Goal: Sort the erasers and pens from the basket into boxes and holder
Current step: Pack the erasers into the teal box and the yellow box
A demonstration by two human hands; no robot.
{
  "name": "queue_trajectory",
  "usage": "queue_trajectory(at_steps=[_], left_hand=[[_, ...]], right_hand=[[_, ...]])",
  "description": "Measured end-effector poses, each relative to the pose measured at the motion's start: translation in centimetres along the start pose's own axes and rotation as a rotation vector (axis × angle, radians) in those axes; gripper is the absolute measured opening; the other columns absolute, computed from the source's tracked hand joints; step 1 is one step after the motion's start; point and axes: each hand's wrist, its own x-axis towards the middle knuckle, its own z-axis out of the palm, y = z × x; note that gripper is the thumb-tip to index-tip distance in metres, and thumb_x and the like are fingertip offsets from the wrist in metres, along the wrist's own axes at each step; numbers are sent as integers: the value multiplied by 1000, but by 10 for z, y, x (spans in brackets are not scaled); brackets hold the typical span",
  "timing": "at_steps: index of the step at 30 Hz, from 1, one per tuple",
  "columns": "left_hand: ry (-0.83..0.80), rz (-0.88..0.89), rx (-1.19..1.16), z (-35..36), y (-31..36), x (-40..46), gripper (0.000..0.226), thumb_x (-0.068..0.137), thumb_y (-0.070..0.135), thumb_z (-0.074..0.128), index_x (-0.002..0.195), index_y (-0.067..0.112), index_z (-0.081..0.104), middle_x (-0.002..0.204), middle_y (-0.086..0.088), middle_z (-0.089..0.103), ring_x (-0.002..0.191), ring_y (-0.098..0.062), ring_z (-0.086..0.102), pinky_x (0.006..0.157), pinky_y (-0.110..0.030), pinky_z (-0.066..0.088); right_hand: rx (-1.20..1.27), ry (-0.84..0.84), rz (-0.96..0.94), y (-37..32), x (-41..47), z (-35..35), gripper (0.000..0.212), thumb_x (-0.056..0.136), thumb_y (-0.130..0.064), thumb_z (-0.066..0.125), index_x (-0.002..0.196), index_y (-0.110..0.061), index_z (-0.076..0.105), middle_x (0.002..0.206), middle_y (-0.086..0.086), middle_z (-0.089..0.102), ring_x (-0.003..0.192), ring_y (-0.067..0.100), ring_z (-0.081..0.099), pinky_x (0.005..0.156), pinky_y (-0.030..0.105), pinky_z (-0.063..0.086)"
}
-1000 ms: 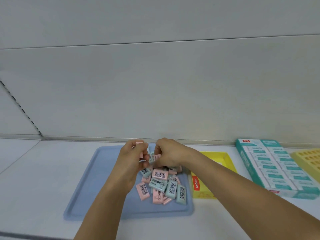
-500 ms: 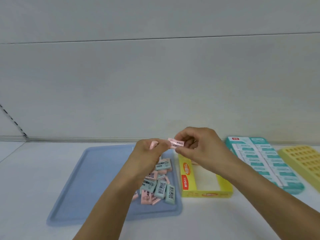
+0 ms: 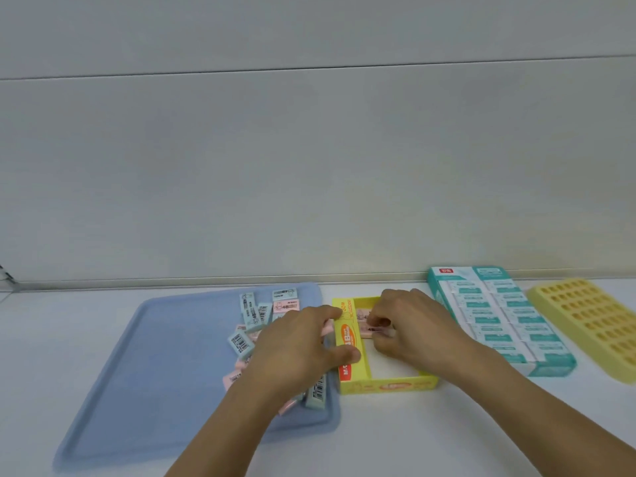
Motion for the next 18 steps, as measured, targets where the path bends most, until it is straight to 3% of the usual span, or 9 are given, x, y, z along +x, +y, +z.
queue_trajectory(at_steps=[6,8,10,12,14,18], left_hand=[[-3,-2,8,-1,2,0,69,81,63,63,141,40,39,136,12,53,123,-11,48,88,-29,41],[14,-1,-26,-1,3,0,74,79,62,66,142,41,34,126,15,57,116,-10,52,85,-28,42],[83,10,-89,0,6,-4,91,74,59,72,145,42,18,89,17,57,93,-9,54,70,-27,41],[171,34,-104,2,8,-7,107,73,53,74,146,42,-3,70,14,44,75,-8,49,60,-27,37],[220,72,-111,4,11,-8,113,75,44,73,145,41,-16,70,11,45,70,-5,53,60,-29,44],[220,169,-294,7,15,-10,109,78,19,69,146,44,-13,83,13,50,72,-3,58,59,-21,47]], right_hand=[[-39,39,-38,2,5,7,22,95,-37,50,104,-28,68,100,-7,57,92,17,55,74,32,47],[-1,38,-19,2,4,8,22,95,-39,52,108,-30,68,100,-8,58,93,15,55,75,31,47],[195,150,22,1,1,4,19,93,-40,58,103,-29,69,93,-10,61,87,10,57,76,32,49],[600,298,69,-7,-3,-7,14,91,-34,63,89,-24,72,81,-7,67,75,7,59,71,28,50],[940,215,79,-20,-6,-22,15,88,-31,66,83,-19,73,77,0,70,69,16,61,68,28,50],[1101,63,24,-35,-9,-31,3,86,-13,71,89,-12,70,75,9,70,61,13,56,56,22,47]])
